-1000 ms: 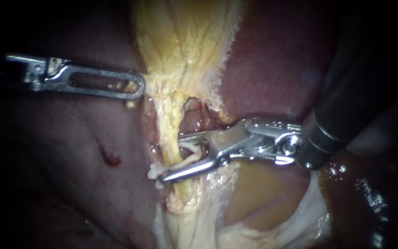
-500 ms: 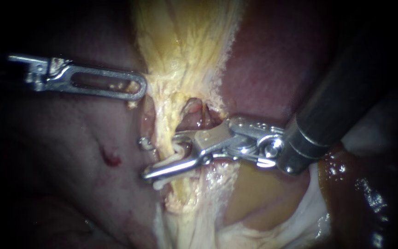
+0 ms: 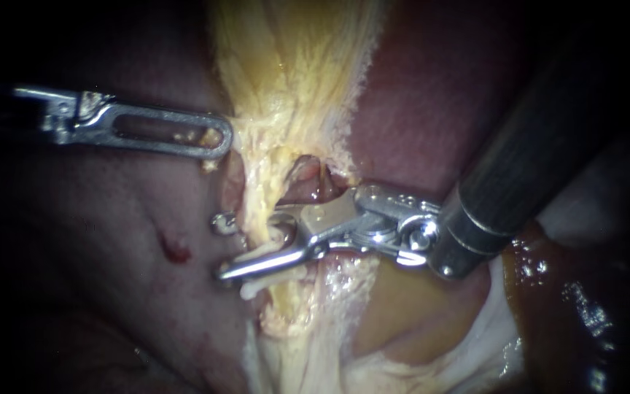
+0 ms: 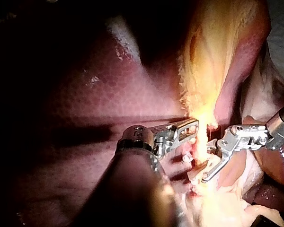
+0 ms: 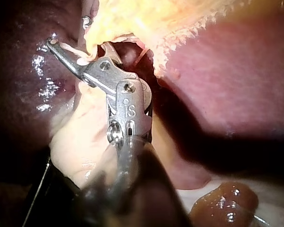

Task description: Clipping third clip left tube

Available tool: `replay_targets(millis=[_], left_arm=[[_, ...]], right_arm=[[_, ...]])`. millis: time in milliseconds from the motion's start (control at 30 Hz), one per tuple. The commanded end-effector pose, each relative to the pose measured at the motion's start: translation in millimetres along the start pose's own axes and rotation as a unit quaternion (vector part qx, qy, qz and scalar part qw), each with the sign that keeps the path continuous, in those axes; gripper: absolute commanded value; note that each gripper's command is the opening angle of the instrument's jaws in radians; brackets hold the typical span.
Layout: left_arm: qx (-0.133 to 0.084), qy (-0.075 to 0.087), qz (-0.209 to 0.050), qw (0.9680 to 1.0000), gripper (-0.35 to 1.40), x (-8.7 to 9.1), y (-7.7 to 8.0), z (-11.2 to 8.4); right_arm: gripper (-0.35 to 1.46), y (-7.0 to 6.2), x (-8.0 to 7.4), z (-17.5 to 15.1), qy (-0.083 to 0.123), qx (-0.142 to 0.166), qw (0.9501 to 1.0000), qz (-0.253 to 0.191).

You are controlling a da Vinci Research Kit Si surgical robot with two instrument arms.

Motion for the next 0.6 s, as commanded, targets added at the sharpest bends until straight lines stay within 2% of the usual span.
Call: replay_targets(millis=[33, 233, 433, 600], left_arm=[[0.0, 0.0, 0.0, 1.0, -0.35, 0.0, 0.0, 0.0], [0.0, 0.0, 0.0, 1.0, -0.35, 0.0, 0.0, 0.0], [0.0, 0.0, 0.0, 1.0, -0.35, 0.0, 0.0, 0.0], [0.0, 0.0, 0.0, 1.0, -0.35, 0.0, 0.0, 0.0]], right_arm=[[0.49, 0.1, 0.0, 0.0, 0.001, 0.0, 1.0, 0.0], [0.49, 0.3, 0.5, -0.1, 0.016, -0.002, 0.9999, 0.0], [0.5, 0.5, 2.0, -0.8, 0.039, -0.009, 0.9992, 0.007], [0.5, 0.5, 2.5, -1.4, 0.04, -0.012, 0.9991, 0.008]])
